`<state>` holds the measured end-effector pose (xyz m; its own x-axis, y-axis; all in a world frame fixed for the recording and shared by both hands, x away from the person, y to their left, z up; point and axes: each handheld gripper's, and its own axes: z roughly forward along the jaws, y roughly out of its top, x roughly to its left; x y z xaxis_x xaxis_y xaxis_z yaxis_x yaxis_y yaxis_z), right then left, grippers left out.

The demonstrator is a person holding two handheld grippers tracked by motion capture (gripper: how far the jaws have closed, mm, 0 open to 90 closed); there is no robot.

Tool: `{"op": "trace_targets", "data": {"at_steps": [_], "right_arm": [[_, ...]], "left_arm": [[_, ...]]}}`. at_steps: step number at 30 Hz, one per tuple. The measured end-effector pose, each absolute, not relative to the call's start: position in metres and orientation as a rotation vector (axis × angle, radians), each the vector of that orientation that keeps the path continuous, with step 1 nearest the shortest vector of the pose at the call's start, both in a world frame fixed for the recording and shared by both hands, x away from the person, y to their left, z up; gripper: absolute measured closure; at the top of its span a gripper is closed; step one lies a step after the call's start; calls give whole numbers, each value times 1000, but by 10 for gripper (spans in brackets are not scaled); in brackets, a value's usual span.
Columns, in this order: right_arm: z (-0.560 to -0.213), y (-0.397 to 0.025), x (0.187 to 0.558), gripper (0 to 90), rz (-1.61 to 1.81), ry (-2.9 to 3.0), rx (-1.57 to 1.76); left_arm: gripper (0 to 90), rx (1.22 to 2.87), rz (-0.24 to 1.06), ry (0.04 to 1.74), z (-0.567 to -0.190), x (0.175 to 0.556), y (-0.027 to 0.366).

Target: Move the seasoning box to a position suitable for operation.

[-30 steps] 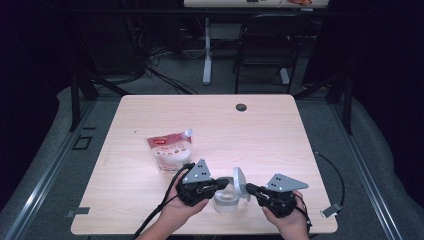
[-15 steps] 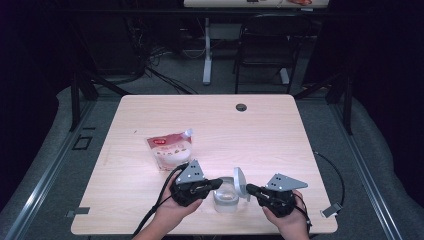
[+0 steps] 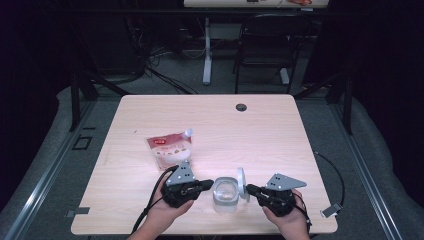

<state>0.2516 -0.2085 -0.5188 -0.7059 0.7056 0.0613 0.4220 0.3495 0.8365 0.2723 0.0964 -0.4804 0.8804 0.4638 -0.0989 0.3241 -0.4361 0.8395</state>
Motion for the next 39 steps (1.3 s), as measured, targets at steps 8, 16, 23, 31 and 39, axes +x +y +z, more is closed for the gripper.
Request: {"op": "trace_targets", "data": {"at_steps": [8, 16, 23, 31, 39], "right_arm": [[-521, -210, 251, 853, 1269, 2309, 1005], [-519, -216, 249, 822, 1270, 2298, 1013], [-518, -224, 246, 763, 1264, 2289, 1022], [-517, -224, 238, 698, 1267, 2292, 1022], [-521, -223, 234, 665, 1259, 2330, 997]], "left_arm": [[890, 2071, 187, 597, -486, 272, 108], [868, 2063, 196, 638, -493, 273, 123], [844, 2056, 211, 683, -501, 273, 142], [786, 2027, 232, 738, -509, 272, 163], [713, 2001, 235, 772, -516, 276, 173]]}}
